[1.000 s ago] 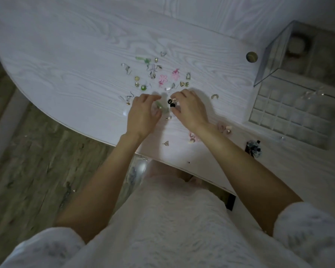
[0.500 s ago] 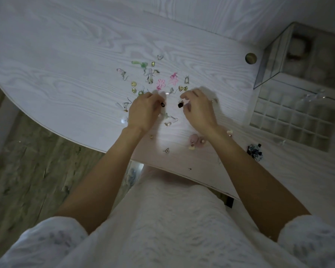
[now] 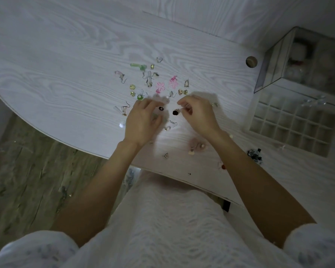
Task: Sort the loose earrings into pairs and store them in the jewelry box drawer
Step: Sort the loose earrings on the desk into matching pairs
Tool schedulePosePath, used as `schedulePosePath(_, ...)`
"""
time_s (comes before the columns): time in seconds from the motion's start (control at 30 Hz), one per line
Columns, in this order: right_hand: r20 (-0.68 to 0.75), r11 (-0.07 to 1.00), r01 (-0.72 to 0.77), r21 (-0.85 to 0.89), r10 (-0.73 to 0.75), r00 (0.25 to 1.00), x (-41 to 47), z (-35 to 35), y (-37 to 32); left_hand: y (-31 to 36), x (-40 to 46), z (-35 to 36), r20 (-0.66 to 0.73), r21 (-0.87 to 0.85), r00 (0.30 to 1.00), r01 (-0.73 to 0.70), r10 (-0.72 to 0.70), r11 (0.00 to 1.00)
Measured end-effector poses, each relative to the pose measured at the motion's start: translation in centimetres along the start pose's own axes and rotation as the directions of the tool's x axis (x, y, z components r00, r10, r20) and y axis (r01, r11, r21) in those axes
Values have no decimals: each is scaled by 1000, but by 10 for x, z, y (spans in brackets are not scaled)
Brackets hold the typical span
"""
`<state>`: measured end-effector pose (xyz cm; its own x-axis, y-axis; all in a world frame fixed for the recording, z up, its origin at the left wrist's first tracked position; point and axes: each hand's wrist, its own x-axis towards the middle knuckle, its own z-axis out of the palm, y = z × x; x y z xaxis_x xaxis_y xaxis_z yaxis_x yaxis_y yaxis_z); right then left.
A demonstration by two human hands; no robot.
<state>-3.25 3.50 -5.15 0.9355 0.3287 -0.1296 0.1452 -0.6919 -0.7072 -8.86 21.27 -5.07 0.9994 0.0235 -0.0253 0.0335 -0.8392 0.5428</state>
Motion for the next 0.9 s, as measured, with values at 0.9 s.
schedulePosePath(0.9,-21,975,-15,-222,10,1000,48,-23,19,26,74,30,29,164,999,-24,19,986)
